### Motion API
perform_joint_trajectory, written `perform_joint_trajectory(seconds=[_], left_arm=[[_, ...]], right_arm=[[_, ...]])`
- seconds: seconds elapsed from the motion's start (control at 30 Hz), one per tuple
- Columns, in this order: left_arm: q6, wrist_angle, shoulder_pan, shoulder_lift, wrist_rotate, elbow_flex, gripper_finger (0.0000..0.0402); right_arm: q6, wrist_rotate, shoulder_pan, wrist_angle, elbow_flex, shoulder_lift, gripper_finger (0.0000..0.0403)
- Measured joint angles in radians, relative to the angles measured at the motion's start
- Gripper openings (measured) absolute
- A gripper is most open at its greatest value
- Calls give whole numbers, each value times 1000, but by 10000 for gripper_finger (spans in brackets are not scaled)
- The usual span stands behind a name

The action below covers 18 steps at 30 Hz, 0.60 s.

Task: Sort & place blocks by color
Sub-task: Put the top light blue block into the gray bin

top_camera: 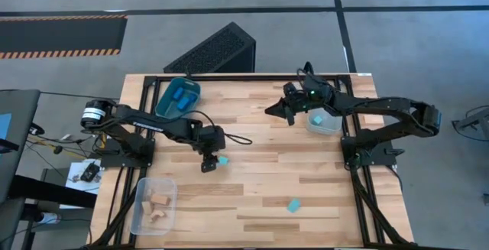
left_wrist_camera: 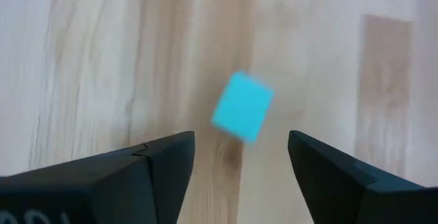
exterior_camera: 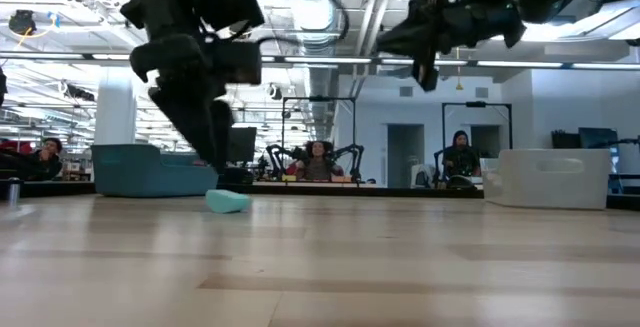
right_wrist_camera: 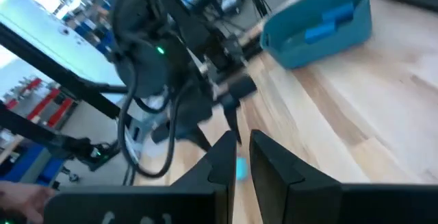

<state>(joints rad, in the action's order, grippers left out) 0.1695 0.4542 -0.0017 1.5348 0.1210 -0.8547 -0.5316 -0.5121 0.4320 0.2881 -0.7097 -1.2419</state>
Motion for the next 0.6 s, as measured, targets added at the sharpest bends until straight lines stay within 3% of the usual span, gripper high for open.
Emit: perform_joint_trajectory(seconds=[0.17, 0.43, 0.6], left_arm=[[-228, -131, -3, 10, 59, -1, 214], [-298, -157, -12, 11, 58, -1, 213], [-418, -123, -34, 22, 31, -1, 213]], right_arm=[[-19, 0, 9, 14, -2, 80, 67], [36, 11, -6, 12, -2, 109, 68], [122, 66, -51, 25, -2, 109, 86]])
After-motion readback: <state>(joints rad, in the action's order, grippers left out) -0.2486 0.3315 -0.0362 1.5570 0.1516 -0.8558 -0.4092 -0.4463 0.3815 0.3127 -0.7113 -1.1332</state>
